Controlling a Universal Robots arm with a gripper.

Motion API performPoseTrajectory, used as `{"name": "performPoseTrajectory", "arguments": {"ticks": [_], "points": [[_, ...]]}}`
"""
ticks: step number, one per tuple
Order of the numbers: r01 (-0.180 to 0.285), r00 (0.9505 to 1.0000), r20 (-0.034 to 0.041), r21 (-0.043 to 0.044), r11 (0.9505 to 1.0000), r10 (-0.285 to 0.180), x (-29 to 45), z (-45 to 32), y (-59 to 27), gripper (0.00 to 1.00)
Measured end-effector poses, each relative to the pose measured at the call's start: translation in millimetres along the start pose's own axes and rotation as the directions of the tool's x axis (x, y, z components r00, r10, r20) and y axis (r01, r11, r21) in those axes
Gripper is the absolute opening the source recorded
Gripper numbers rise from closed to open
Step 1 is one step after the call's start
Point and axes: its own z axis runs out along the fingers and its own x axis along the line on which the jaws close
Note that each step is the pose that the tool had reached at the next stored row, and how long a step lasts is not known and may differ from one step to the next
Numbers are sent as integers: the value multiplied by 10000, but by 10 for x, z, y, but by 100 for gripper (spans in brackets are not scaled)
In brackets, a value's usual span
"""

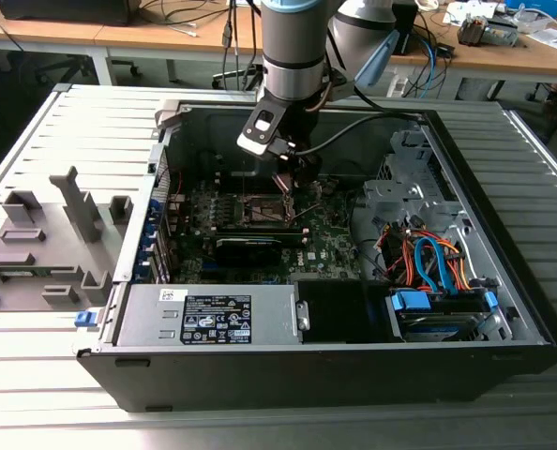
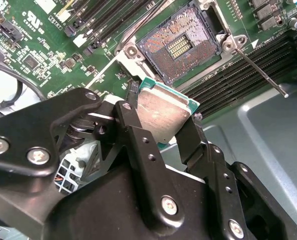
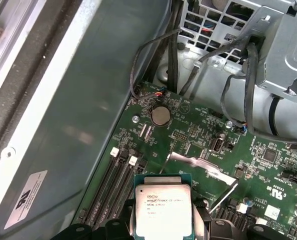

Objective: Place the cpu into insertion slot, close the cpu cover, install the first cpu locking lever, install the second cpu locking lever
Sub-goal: 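Place the cpu into insertion slot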

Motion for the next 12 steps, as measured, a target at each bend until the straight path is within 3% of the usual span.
{"name": "performPoseTrajectory", "arguments": {"ticks": [12], "points": [[-369, 9993, 32, -7, 9993, 369, 0, 0, 0, 54]]}}
